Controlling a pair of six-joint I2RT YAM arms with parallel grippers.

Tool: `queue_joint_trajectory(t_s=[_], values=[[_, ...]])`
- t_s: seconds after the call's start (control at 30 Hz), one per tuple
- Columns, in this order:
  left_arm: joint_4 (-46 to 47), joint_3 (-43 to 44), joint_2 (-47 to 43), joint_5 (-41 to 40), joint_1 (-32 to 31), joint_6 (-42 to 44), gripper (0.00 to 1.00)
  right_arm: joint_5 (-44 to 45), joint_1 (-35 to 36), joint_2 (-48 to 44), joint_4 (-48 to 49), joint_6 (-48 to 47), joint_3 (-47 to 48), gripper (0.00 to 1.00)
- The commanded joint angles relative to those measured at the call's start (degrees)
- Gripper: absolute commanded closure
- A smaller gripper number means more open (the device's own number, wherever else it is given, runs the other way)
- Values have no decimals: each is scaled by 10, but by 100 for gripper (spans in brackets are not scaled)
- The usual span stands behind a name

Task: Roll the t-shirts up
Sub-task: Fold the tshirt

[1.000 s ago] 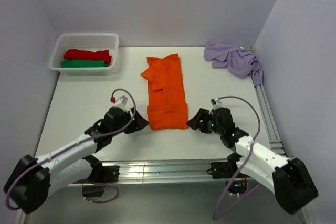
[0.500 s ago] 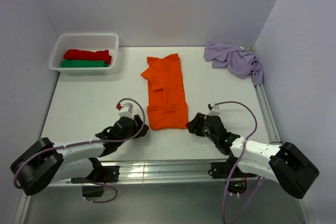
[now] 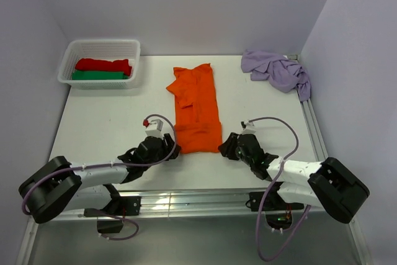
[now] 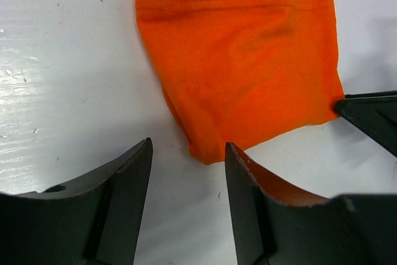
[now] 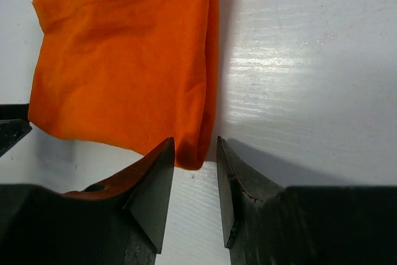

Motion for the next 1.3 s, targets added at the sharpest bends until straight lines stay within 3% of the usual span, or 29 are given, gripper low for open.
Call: queue_joint_trajectory(t_s=[0.0,0.3,0.4,0.43,0.5,0.57,0.8,0.97,1.27], values=[[43,20,15,18,-3,19,45,-5,5,22,7,-3,26,60],[88,32,82,44,-4,29,57,-7,8,43,0,-10,37,67],[101,36,103,59,-4,26,73,-14,8,48,-3,-13,40,81],[103,39,113,64,-5,24,85,-16,9,50,-7,-15,42,89],[94,44,121,66,-7,23,99,-19,9,48,-28,-17,48,97],[77,57,122,77,-9,21,100,-25,9,42,-49,-17,61,100],[-94,106,111,101,-9,-25,100,-24,9,9,-283,-1,132,100],[-190,117,72,112,-12,-59,100,-46,9,-34,-368,-2,163,100],[-352,233,29,134,-11,-73,100,-63,2,-89,-510,-12,245,100]])
